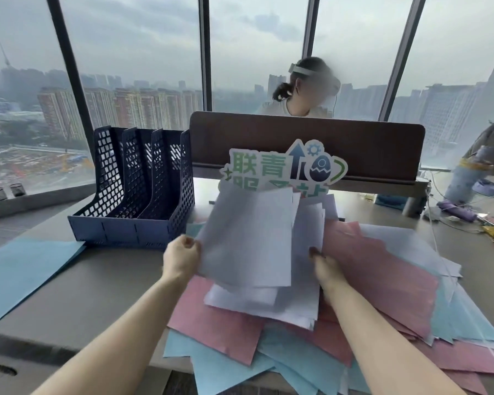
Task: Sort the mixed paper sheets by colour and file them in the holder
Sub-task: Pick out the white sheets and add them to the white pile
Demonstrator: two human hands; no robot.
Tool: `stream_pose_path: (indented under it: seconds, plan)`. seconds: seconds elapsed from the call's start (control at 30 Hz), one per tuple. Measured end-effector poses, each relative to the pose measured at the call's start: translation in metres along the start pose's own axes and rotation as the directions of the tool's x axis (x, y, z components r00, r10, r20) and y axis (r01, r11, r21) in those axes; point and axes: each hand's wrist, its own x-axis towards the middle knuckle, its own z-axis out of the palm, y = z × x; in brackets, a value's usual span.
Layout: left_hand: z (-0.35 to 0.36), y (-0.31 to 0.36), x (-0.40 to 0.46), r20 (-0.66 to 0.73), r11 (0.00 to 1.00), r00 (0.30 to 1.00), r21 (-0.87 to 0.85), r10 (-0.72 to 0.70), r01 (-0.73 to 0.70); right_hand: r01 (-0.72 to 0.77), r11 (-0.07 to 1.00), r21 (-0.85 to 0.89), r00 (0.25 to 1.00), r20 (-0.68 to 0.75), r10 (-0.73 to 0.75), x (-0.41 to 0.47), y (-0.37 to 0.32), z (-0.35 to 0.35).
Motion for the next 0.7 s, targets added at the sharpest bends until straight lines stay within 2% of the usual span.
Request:
stream_pose_path:
  seconds: [0.07,0.2,0.27,0.33,0.37,0.4,0.47,0.53,0.63,0.7]
  plan:
    - [0.016,-0.014,-0.012,0.048,0.998,0.999,0.054,-0.016,0.014,0.046,0.999,-0.021,0.999,0.026,-0.045,-0.003,-0.003,0.001]
    - [0.030,-0.017,-0.026,0.205,0.996,0.978,0.086,-0.044,0.027,0.076,0.997,-0.019,0.979,0.190,-0.071,-0.004,0.002,0.009]
    - [0.029,-0.013,-0.024,0.259,0.989,0.962,0.143,-0.080,0.044,0.124,0.990,-0.070,0.978,0.177,-0.110,-0.004,0.001,0.011]
    - [0.025,-0.005,-0.020,0.280,0.984,0.959,0.179,-0.049,-0.002,0.179,0.983,-0.051,0.970,0.175,-0.168,-0.008,-0.007,0.011]
    - [0.023,0.001,-0.017,0.278,0.992,0.960,0.127,-0.024,-0.012,0.216,0.976,-0.025,0.964,0.165,-0.209,-0.012,-0.014,0.009]
    - [0.019,0.008,-0.015,0.291,1.000,0.957,0.006,-0.010,0.009,0.263,0.965,0.001,0.954,0.152,-0.260,-0.018,-0.022,0.008]
    - [0.012,0.026,-0.013,0.373,0.955,0.928,-0.276,0.001,0.109,0.362,0.931,0.039,0.922,0.131,-0.364,-0.028,-0.039,0.007]
    - [0.008,0.041,-0.011,0.392,0.908,0.919,-0.395,0.029,0.139,0.443,0.890,0.110,0.876,0.156,-0.456,-0.039,-0.059,0.009]
    - [0.010,0.069,-0.014,0.238,0.813,0.959,-0.582,0.151,0.017,0.528,0.828,0.189,0.823,0.125,-0.554,-0.048,-0.088,0.016]
    - [0.013,0.086,-0.019,0.091,0.747,0.960,-0.649,0.263,-0.143,0.595,0.771,0.226,0.779,0.074,-0.623,-0.055,-0.106,0.021]
